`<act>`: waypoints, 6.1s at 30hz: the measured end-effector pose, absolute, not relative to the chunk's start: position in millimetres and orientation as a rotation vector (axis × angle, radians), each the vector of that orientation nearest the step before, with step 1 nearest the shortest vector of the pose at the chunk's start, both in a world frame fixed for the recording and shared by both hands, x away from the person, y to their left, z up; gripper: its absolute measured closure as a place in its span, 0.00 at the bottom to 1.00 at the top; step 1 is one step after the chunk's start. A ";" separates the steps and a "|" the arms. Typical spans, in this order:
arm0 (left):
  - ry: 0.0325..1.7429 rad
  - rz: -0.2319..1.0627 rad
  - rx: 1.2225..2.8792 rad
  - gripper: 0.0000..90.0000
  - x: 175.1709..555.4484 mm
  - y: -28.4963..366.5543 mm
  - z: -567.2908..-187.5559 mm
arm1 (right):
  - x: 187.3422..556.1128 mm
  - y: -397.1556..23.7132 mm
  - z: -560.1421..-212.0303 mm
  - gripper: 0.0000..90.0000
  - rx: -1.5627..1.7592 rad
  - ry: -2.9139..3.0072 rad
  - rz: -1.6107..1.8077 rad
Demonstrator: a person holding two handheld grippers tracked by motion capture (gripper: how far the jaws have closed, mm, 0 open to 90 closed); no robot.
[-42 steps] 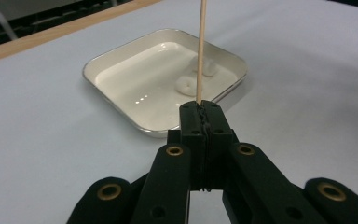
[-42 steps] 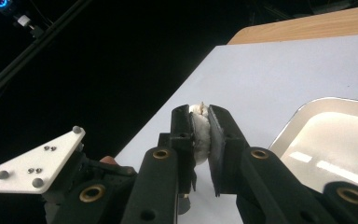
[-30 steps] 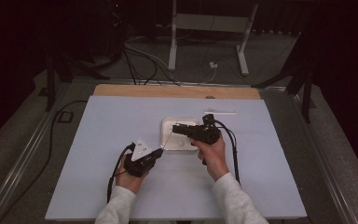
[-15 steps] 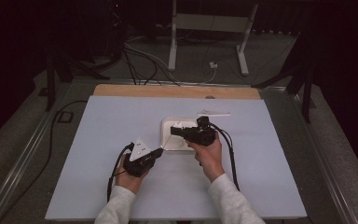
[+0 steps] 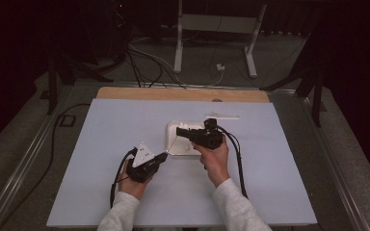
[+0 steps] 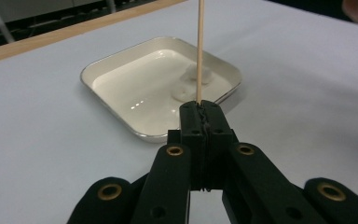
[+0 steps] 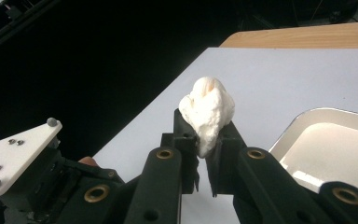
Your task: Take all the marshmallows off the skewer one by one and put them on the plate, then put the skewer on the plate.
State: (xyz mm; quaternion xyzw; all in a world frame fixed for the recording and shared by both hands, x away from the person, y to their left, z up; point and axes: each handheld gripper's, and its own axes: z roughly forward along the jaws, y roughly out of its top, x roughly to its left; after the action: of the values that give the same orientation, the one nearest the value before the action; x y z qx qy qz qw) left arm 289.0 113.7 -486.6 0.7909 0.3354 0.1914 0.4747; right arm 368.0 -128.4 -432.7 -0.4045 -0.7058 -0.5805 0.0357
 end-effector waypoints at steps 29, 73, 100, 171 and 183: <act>0.930 0.508 1.898 1.00 290.7 133.5 -490.0 | 378.2 -145.9 -424.7 0.92 -1.244 -2.322 -1.692; 0.995 0.368 1.868 1.00 320.6 90.7 -473.1 | 352.3 -168.6 -440.6 0.03 -1.283 -2.489 -1.608; 1.148 0.301 1.887 1.00 373.7 73.2 -480.5 | 313.6 -229.2 -450.4 0.03 -1.376 -2.585 -1.719; 1.022 0.408 1.723 0.01 318.8 137.4 -445.6 | 292.4 -254.3 -466.4 0.01 -1.419 -2.606 -1.761; 0.984 0.545 1.708 0.01 286.0 186.8 -449.4 | 288.4 -261.7 -468.3 0.00 -1.449 -2.604 -1.833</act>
State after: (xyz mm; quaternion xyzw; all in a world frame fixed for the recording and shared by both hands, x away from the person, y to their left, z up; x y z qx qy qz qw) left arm 286.0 186.8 -449.4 0.7127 0.4105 0.2275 0.5214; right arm 288.4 -261.7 -468.3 -0.4075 -0.7325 -0.5156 -0.1778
